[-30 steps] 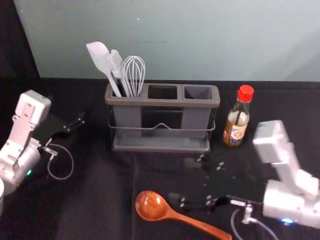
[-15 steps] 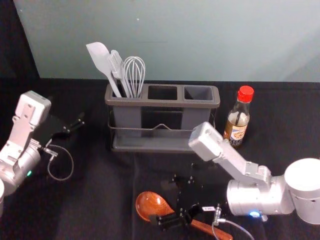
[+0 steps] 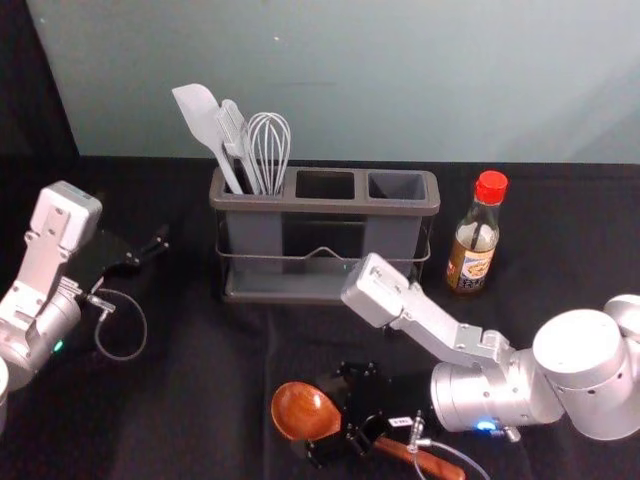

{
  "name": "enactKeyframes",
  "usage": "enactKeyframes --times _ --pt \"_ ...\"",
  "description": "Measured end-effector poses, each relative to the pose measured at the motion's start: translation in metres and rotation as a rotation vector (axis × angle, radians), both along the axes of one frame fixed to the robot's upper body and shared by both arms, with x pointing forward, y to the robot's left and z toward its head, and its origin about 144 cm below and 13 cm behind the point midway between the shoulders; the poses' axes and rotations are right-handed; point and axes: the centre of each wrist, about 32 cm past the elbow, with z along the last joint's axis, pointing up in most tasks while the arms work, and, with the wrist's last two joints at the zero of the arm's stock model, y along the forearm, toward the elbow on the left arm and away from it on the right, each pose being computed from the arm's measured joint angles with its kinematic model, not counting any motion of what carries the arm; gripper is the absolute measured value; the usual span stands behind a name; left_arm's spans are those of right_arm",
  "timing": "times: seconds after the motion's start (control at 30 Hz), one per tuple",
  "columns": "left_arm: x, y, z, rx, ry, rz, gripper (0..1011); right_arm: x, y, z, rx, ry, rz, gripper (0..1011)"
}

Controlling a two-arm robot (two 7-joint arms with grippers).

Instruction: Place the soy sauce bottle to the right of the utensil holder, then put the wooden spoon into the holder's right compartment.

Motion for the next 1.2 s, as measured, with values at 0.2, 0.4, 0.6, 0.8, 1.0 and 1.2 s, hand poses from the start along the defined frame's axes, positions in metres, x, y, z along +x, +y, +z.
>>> enactKeyframes --times 0.2,0.4,0.6,0.8,1.0,1.2 --pt "0.0 0.0 0.0 0.0 0.0 0.0 1005 0.004 0.006 -0.001 -0.027 -0.019 0.004 1004" --pt "0.0 0.0 0.0 0.0 0.0 0.0 1005 0.006 0.01 -0.004 -0.041 -0.033 0.01 1004" --pt "0.0 0.0 0.0 0.0 0.0 0.0 1005 0.006 0.015 -0.005 -0.05 -0.048 0.018 1004" --pt "0.0 0.0 0.0 0.0 0.0 0.0 1005 0.006 0.02 -0.006 -0.061 -0.063 0.024 1004" --pt "0.0 0.0 0.0 0.0 0.0 0.0 1005 0.006 0.024 -0.007 -0.07 -0.074 0.024 1004" --pt "0.0 0.0 0.0 0.0 0.0 0.0 1005 0.007 0.026 -0.008 -0.071 -0.075 0.019 1004"
